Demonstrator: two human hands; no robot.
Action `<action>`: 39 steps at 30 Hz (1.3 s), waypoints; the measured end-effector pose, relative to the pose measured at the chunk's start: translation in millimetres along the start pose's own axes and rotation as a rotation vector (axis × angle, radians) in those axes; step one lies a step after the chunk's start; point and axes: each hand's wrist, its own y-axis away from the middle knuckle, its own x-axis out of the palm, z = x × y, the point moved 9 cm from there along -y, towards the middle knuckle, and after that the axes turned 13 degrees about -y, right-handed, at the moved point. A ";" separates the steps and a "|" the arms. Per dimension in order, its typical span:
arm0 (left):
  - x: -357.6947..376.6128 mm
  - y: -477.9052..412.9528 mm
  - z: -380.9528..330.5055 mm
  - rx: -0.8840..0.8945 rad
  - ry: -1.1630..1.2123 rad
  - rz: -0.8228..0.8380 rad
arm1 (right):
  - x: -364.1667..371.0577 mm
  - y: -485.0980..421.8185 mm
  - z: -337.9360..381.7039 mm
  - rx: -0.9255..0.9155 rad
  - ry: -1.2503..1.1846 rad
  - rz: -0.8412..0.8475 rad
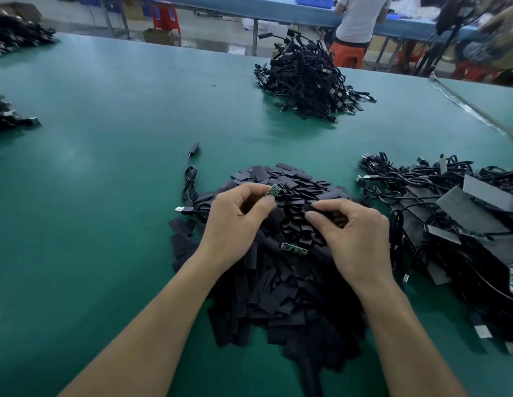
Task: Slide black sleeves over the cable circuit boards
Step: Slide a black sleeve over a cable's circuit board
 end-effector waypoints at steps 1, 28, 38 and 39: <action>-2.2 -0.4 1.6 -0.006 -0.028 -0.022 | -1.7 -0.5 -2.6 0.008 0.070 0.009; 0.0 3.5 -3.5 0.079 -0.163 0.017 | 9.7 5.2 -9.2 0.057 0.216 0.106; 4.1 4.2 -2.7 0.091 -0.203 0.060 | 8.9 5.0 -3.1 0.016 0.278 0.093; 4.7 4.1 -2.4 0.090 -0.202 0.064 | 7.5 3.9 0.0 -0.009 0.302 0.076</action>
